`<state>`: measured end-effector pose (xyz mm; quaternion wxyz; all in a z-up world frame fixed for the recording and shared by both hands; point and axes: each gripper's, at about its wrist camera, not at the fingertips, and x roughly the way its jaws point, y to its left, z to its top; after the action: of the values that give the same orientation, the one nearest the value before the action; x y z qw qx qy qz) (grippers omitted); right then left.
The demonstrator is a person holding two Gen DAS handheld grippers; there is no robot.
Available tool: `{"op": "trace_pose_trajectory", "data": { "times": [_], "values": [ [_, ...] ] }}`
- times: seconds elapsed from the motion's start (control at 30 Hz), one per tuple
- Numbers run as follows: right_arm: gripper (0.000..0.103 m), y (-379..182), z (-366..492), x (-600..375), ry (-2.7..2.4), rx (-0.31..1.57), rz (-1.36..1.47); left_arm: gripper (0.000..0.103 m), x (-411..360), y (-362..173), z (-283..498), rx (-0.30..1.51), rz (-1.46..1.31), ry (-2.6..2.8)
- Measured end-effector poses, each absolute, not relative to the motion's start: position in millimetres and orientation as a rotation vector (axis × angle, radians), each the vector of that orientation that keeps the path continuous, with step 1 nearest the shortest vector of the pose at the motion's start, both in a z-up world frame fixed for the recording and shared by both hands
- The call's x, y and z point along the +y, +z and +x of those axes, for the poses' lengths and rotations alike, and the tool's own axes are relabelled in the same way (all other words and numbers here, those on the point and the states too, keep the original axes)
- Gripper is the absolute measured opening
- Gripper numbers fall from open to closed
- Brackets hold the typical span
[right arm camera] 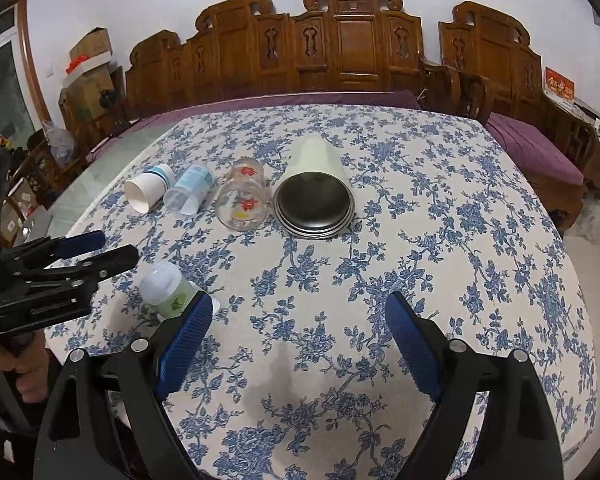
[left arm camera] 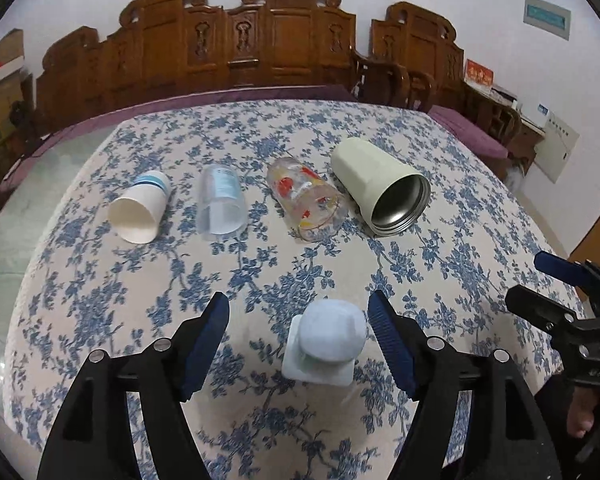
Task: Flip cup upside down
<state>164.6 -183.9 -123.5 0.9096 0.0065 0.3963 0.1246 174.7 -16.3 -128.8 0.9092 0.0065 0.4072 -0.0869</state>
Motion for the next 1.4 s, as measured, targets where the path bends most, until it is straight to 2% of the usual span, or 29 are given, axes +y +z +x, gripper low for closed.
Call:
{"op": "trace_pose_trajectory", "data": {
  "times": [0.07,0.1,0.27,0.33,0.4,0.47,0.97,1.4],
  "values": [
    [0.09,-121.8,160.5,-181.4,0.257,0.81,0.015,0.071,-13.0,-125.6,166.8,0.83,0.02,-0.172],
    [0.09,-121.1,158.3,-180.5,0.258,0.807,0.018,0.078,-11.4,-124.4,162.9,0.826,0.022,-0.168],
    [0.09,-116.5,143.5,-173.1,0.265,0.784,0.024,0.095,-3.4,-119.7,143.2,0.809,0.022,-0.155],
    [0.09,-115.0,135.4,-170.8,0.266,0.773,0.024,0.095,0.2,-119.0,136.0,0.811,0.028,-0.13],
    [0.098,-114.1,128.8,-169.8,0.262,0.765,0.031,0.095,3.7,-118.3,130.1,0.811,0.027,-0.111],
    [0.1,-113.4,120.9,-169.7,0.262,0.76,0.043,0.095,8.4,-117.5,121.9,0.813,0.014,-0.104],
    [0.1,-93.0,68.3,-174.4,0.25,0.702,0.081,0.095,22.7,-93.3,67.9,0.77,-0.003,-0.063],
    [0.1,-8.2,3.3,-179.5,0.212,0.413,0.06,0.095,19.5,-18.0,12.1,0.57,-0.017,-0.057]
  ]
}}
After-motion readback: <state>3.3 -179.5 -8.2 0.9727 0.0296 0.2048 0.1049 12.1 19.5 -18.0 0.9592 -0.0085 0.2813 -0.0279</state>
